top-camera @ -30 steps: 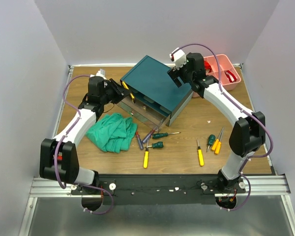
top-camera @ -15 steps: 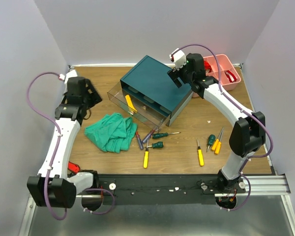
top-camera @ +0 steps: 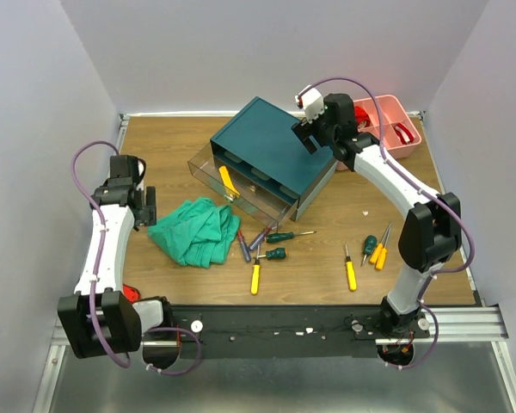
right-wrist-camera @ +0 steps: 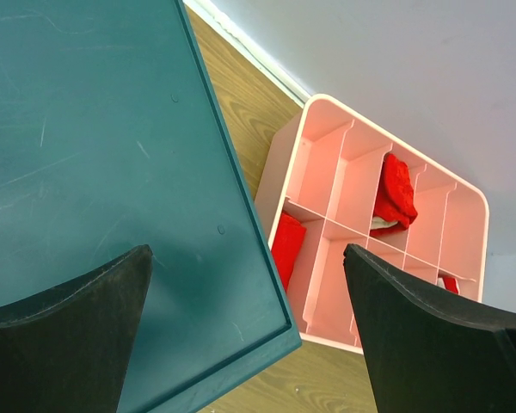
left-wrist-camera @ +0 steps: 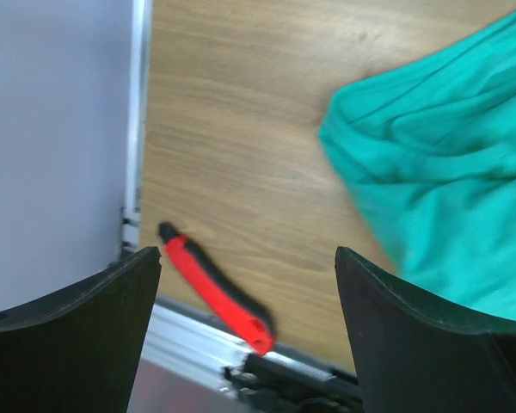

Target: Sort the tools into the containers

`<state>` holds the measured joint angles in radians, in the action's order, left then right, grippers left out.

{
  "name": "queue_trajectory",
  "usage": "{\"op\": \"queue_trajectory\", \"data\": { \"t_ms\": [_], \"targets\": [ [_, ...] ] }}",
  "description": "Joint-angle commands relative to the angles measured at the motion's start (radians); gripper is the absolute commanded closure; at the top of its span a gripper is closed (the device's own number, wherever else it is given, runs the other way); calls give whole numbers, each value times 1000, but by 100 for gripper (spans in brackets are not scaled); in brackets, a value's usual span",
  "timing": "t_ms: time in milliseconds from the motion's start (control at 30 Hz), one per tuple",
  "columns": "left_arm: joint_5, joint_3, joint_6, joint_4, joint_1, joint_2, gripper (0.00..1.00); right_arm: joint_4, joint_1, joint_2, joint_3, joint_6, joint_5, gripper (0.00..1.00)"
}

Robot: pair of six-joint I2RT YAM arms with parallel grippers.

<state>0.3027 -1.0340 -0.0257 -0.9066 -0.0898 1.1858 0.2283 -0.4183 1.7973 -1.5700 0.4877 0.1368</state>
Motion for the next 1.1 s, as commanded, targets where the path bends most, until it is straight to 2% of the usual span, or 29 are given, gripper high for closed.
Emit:
{"op": "queue_trajectory", "data": {
  "t_ms": [0,100,133,167,233,267,367,467,567,600,733,867,1000,1067],
  "targets": [
    [-86,47,309,-120,-65,-17,9,11,-7,23,-41,0,-16,0],
    [-115,222,426,-85,-88,-164,12,20,-7,31,-48,-4,-17,0],
    [-126,265,529,-48,-91,-222,14,25,-7,34,-53,-8,-20,0],
    [-140,344,581,-37,-93,-341,16,29,-7,39,-56,-9,-22,0],
    [-130,431,692,-15,-93,-457,18,35,-7,45,-65,-14,-23,0],
    [-126,448,723,-21,-93,-544,19,39,-8,47,-68,-15,-23,0],
    [-54,492,754,-60,-94,-616,23,46,-8,57,-74,-21,-29,0],
    [43,532,722,-106,-96,-614,25,46,-11,60,-67,-26,-34,0],
    [91,566,647,-149,-100,-545,21,51,-14,62,-62,-24,-37,0],
    [82,569,589,-155,-103,-520,21,54,-14,62,-64,-26,-39,0],
    [99,588,512,-134,-148,-431,20,68,-16,71,-73,-24,-37,0],
    [58,617,550,-120,-284,-407,17,72,-16,83,-82,-23,-37,0],
    [36,670,656,-49,-395,-376,16,72,-33,94,-90,-23,-31,0],
    [35,702,696,7,-416,-347,16,74,-39,97,-96,-17,-29,0]
  ]
}}
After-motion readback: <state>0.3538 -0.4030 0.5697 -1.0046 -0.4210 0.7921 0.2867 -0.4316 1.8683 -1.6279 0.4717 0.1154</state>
